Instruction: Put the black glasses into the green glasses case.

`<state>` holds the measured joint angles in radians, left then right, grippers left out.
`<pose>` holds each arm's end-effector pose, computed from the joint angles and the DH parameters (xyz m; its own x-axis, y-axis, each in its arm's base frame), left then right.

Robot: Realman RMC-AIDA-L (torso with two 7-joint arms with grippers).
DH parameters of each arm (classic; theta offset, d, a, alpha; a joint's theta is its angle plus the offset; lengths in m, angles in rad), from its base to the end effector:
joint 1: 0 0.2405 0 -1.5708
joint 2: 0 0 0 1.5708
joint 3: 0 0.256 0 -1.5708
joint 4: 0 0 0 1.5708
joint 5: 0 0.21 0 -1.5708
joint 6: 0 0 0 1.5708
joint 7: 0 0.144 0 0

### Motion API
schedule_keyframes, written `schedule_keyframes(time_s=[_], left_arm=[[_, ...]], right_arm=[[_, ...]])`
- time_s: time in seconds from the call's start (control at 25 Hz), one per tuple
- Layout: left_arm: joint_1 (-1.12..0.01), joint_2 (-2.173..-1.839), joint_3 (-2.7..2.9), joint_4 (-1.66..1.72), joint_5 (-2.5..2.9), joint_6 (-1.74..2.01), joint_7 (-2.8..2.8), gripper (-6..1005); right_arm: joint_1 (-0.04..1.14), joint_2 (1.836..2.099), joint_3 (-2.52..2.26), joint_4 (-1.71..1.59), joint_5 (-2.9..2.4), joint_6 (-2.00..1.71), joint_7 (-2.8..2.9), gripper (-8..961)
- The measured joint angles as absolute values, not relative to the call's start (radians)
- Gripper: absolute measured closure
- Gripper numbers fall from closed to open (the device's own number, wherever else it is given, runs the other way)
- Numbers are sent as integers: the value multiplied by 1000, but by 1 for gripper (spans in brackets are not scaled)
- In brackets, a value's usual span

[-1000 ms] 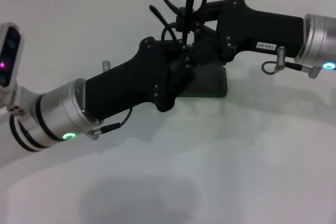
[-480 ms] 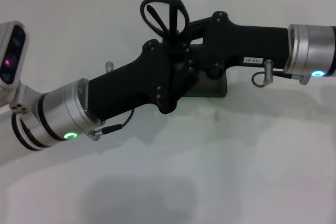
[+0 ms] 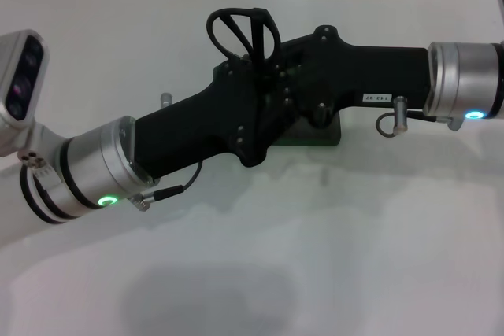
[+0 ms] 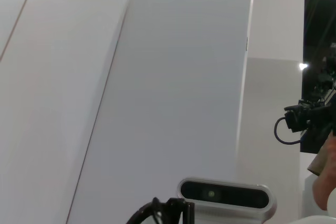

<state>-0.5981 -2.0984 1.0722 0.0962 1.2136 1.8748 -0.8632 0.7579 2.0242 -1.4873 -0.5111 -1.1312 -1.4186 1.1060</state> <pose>-0.1975 0.2769 -0.0410 0.3725 0.1049 0.9221 0.2540 -0.9672 0.0074 0.1221 0.3585 -0.0502 0.7390 0.0307 -0.6730 -0.0250 -0.9970 -0.0729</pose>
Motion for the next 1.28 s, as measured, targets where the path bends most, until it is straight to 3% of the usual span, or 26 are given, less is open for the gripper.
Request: schedule_keyframes(time_s=[0.36,0.8,0.92,1.12,1.28], left_arm=[[-576,-2095,1072,100,1209,1898,-865,958],[-362,-2063,1072,236,1269,1964,-863,957],[-325,-2062,1068,238,1269,1964,-853,957],[-311,-2076,1067,228,1266,1962,-824,958],[-303,-2084,1062,229,1252,1961,-808,958]], right_arm=[[749,2006,-1482,-525,-1132,-1391,1114,847],[794,1930,-1466,-901,-1563,-1261,1622,848],[902,1945,-1448,-950,-1832,-1272,1845,848],[1062,2021,-1478,-883,-2189,-1268,2024,848],[1146,2027,-1632,-797,-2257,-1200,2103,848]])
